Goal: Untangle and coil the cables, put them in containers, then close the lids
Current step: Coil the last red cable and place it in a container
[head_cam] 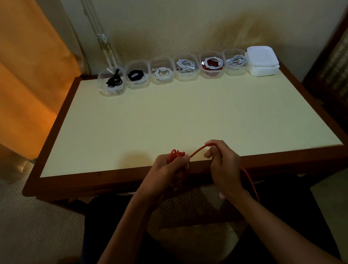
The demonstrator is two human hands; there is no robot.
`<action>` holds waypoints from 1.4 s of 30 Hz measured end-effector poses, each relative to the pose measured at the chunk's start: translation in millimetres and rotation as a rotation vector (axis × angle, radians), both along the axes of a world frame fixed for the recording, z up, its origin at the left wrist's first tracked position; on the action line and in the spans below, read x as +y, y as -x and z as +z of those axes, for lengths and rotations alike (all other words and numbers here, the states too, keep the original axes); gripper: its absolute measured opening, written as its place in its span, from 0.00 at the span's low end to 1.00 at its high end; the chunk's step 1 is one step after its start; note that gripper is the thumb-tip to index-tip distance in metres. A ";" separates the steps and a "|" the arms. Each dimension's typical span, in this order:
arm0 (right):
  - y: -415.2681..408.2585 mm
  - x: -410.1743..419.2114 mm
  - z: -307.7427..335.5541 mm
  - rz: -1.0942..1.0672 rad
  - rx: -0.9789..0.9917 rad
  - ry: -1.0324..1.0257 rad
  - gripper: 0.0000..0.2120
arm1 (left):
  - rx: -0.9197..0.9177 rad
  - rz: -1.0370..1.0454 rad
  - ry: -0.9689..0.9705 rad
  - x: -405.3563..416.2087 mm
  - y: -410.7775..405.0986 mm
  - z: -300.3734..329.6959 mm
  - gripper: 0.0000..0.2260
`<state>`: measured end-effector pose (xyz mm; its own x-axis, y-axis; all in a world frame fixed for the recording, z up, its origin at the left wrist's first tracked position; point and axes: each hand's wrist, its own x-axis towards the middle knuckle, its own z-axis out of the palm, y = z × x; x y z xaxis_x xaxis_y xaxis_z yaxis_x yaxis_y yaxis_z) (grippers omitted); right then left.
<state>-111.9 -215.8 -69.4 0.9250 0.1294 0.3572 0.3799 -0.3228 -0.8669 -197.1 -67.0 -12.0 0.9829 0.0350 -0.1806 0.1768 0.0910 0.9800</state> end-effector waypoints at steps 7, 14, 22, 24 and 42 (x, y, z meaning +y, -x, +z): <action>-16.3 0.9 13.3 -0.016 0.070 -0.030 0.10 | 0.144 -0.225 0.182 -14.3 7.3 -9.8 0.20; 1.5 -3.1 -7.4 0.238 0.142 0.174 0.12 | 0.029 -0.126 0.612 -24.4 -1.3 11.7 0.19; 49.7 -13.7 -1.1 0.653 0.280 0.218 0.10 | -0.074 0.447 0.208 6.2 -21.3 1.2 0.08; 53.0 -15.0 14.6 0.735 0.343 0.183 0.09 | -0.035 0.480 -0.057 6.7 -20.0 -8.0 0.09; -5.1 -11.0 52.8 0.480 0.495 -0.226 0.07 | 0.027 -0.137 0.342 -18.6 -5.4 -6.8 0.22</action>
<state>-106.9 -226.7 -16.6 0.8449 0.5344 -0.0228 -0.0199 -0.0113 -0.9997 -191.8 -85.6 -18.8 0.9691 -0.1637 -0.1846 0.2352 0.3866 0.8918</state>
